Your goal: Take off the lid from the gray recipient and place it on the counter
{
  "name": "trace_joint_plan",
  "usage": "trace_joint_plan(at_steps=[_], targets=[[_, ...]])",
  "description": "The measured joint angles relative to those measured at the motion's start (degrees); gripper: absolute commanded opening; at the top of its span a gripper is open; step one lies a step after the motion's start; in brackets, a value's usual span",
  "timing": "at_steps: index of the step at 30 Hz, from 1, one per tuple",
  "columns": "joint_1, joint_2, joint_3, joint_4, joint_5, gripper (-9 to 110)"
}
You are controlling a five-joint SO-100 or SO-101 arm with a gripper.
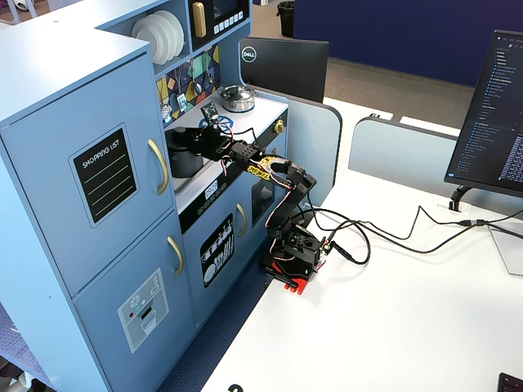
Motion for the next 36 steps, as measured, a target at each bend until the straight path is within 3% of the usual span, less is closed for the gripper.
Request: trace_joint_plan(at_steps=[8, 23, 36], targets=[[2.7, 4.1, -4.9, 5.8, 0.0, 0], [22.4, 11.1, -1.6, 11.6, 3.3, 0], [27.6, -2.3, 5.9, -3.3, 1.1, 0]])
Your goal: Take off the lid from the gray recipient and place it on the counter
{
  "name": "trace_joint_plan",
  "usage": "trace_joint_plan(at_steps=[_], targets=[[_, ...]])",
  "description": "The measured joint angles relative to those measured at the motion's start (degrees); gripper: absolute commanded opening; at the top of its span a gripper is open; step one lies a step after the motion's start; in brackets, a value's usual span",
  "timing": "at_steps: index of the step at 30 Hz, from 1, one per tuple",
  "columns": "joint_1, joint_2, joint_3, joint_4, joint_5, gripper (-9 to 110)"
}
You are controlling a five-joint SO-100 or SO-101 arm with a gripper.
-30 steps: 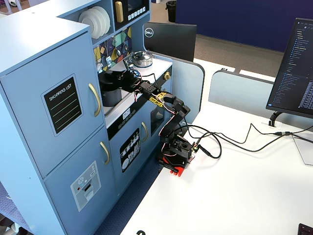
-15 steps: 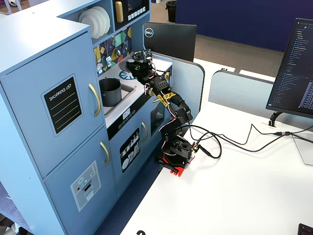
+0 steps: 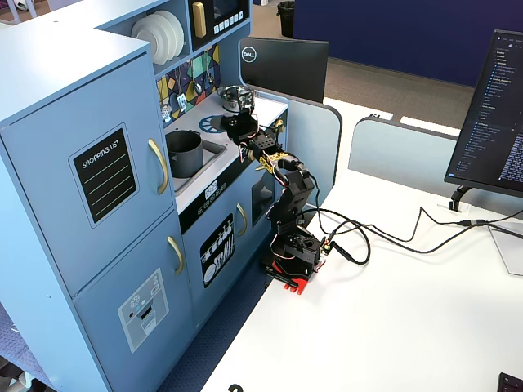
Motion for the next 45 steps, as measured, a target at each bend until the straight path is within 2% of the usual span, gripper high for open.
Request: trace_joint_plan(at_steps=[17, 18, 23, 26, 29, 35, 38, 41, 45], targets=[[1.2, -12.2, 1.8, -9.3, -2.7, 0], [1.2, -12.4, 1.9, -9.7, -3.2, 1], [1.9, -12.7, 1.9, -10.3, -3.8, 27], [2.7, -12.7, 1.9, -10.3, -3.4, 35], [3.3, -12.7, 1.9, -10.3, -2.4, 37], [3.3, -7.2, 1.4, -7.0, -1.6, 36], [3.3, -0.6, 1.4, -1.9, -1.6, 29], [1.9, 9.4, 1.4, 8.8, -0.4, 16], [-2.7, 24.9, 1.6, 32.8, 0.2, 2]])
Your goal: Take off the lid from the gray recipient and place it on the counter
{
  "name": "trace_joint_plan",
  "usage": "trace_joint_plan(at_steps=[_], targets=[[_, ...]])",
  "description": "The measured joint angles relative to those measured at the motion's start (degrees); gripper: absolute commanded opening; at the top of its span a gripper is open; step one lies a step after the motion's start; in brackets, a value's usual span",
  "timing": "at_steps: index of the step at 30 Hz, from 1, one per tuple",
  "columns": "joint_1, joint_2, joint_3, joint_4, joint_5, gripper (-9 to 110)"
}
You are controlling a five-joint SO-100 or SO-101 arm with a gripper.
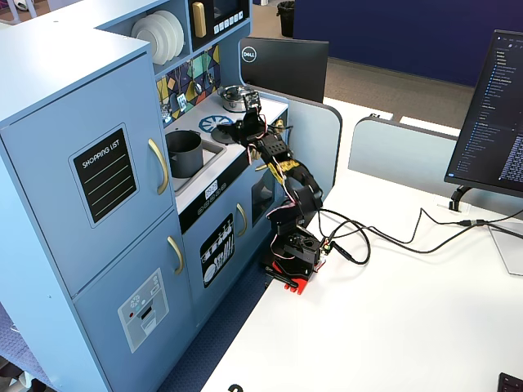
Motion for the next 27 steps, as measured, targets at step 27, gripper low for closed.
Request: trace_joint_plan(at_steps=[27], targets=[[-29.1, 37.7, 57.0, 42.1, -2.8, 3]])
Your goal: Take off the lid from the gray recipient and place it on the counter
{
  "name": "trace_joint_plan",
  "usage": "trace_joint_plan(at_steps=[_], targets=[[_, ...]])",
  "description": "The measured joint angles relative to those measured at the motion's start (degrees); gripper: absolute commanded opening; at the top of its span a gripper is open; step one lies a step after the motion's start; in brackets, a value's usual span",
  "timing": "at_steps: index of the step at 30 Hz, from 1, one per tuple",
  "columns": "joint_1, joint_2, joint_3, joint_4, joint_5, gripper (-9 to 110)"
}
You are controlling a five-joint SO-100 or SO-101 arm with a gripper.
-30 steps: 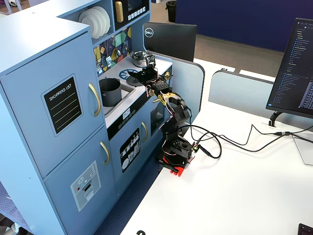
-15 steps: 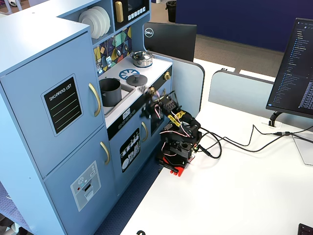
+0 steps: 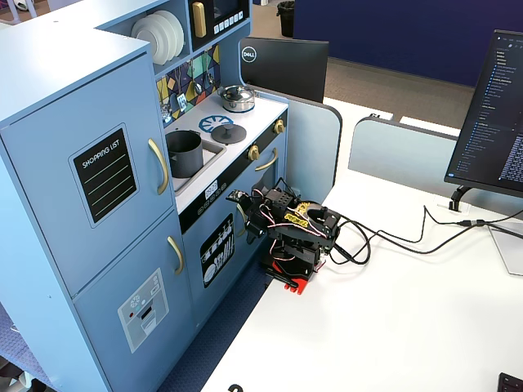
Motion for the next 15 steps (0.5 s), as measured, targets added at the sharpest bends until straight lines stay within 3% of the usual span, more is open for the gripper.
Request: trace_joint_plan(at_steps=[15], targets=[[-0.8, 5.0, -0.4, 4.1, 3.3, 8]])
